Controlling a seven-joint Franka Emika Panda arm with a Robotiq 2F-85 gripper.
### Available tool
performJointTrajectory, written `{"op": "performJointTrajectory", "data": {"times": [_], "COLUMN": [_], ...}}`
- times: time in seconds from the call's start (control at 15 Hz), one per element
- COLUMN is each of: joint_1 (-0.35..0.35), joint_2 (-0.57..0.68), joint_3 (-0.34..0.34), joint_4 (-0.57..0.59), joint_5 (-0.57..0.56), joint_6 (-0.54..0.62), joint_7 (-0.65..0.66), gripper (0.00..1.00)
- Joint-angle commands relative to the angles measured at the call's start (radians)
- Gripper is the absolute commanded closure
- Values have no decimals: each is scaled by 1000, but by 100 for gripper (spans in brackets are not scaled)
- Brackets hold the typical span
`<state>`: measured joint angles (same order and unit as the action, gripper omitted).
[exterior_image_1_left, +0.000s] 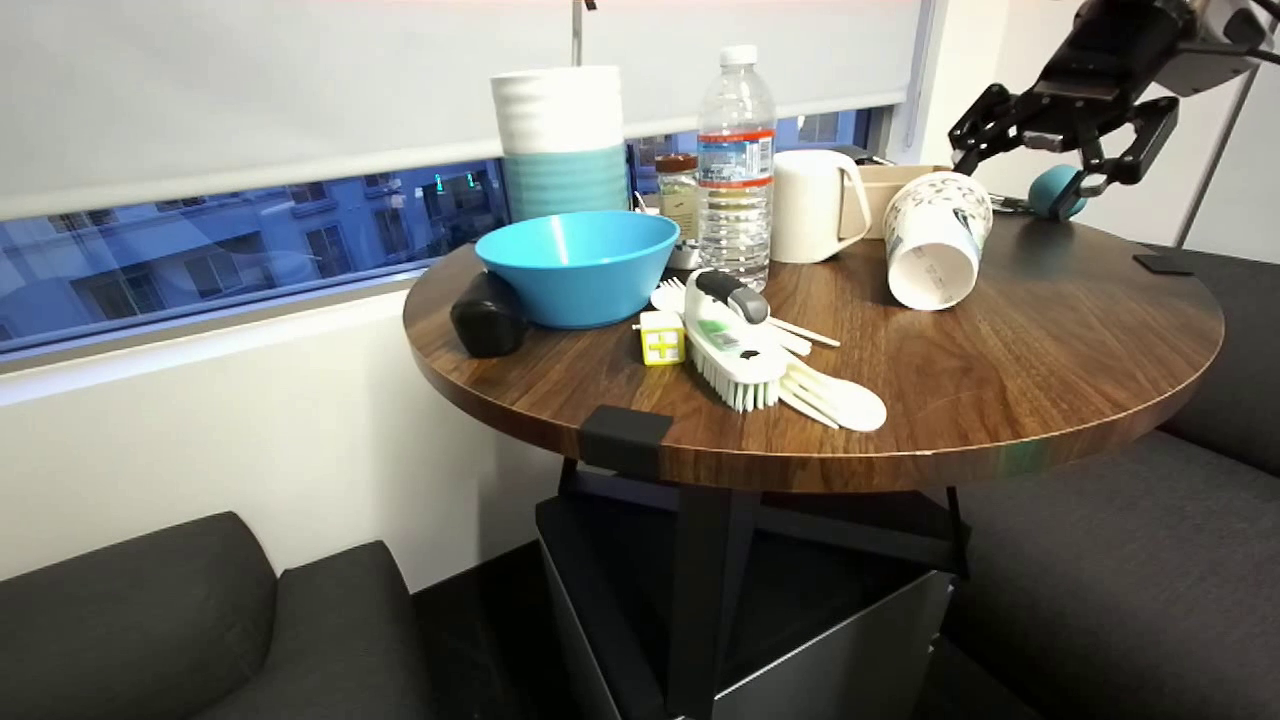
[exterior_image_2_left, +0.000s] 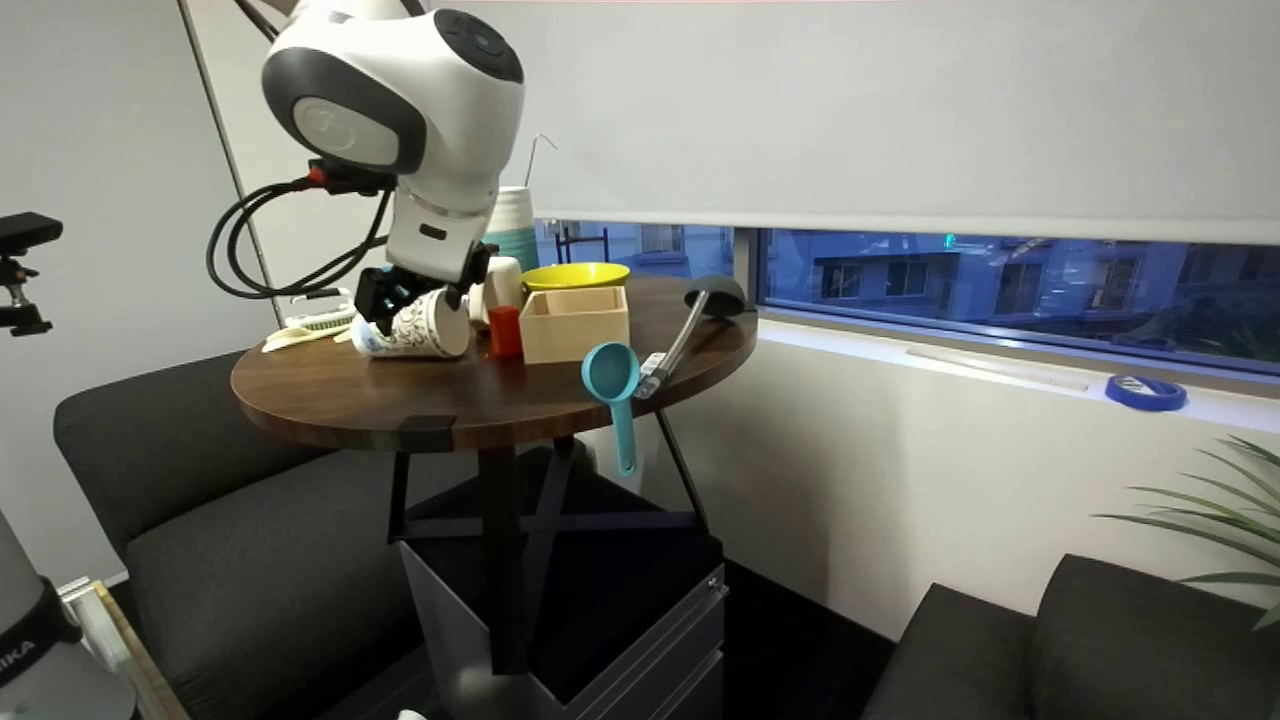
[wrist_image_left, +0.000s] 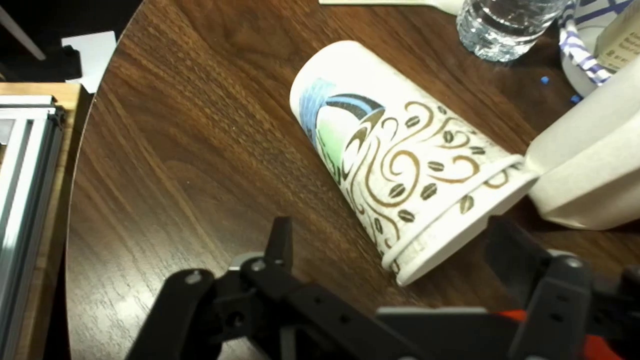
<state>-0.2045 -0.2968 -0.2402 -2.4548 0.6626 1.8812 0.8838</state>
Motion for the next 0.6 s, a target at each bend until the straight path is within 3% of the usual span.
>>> {"op": "performJointTrajectory", "data": {"times": [0.0,0.33,0.53], "joint_1": [-23,-33,-36], "joint_2": [69,118,112], "joint_3": [5,4,11], "joint_4": [58,87,86], "joint_5": [30,45,41], "joint_6": [-93,-162,-139], "joint_7": [16,21,28], "gripper": [32,69,91]}}
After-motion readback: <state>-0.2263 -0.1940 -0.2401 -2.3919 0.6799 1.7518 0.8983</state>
